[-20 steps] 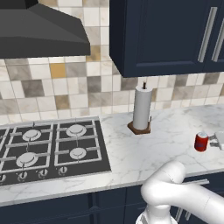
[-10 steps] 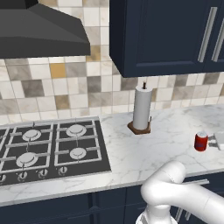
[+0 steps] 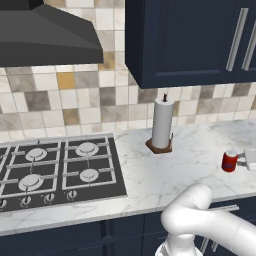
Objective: Four empty soda cans are scattered around the kitchen. Gather all the cans and cluster them next to the stove for recycling.
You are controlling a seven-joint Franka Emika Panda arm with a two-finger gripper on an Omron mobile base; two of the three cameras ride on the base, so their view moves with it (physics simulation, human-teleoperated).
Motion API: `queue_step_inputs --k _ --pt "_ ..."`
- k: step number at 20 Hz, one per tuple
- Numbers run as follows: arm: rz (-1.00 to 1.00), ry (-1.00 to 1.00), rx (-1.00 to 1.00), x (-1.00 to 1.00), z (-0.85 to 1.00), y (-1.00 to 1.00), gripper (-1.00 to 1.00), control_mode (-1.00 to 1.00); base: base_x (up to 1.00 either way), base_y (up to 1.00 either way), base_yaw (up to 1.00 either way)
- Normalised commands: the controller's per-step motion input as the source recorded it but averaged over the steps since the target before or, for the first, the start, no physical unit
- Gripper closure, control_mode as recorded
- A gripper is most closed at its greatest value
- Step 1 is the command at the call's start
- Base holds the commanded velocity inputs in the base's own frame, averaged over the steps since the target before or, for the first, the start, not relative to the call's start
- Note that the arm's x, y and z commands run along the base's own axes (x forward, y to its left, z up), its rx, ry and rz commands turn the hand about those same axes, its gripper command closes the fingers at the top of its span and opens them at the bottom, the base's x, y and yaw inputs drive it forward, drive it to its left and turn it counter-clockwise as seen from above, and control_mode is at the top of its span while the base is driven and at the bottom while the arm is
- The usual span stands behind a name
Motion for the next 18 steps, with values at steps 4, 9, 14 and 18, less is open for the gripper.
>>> queue_step_inputs --k 4,9,14,18 --pt "0.0 -0.07 0.0 0.06 -0.02 -0.06 -1.0 -1.0 0.0 0.0 0.0" --pt "0.0 -0.07 0.0 0.03 -0.07 -0.02 -1.0 -1.0 0.0 0.0 0.0" --pt "0.0 -0.06 0.0 0.04 -0.07 0.0 -1.0 -1.0 0.0 0.0 0.0" --pt "0.0 -0.03 0.0 0.06 -0.01 0.06 -1.0 -1.0 0.0 0.0 0.0"
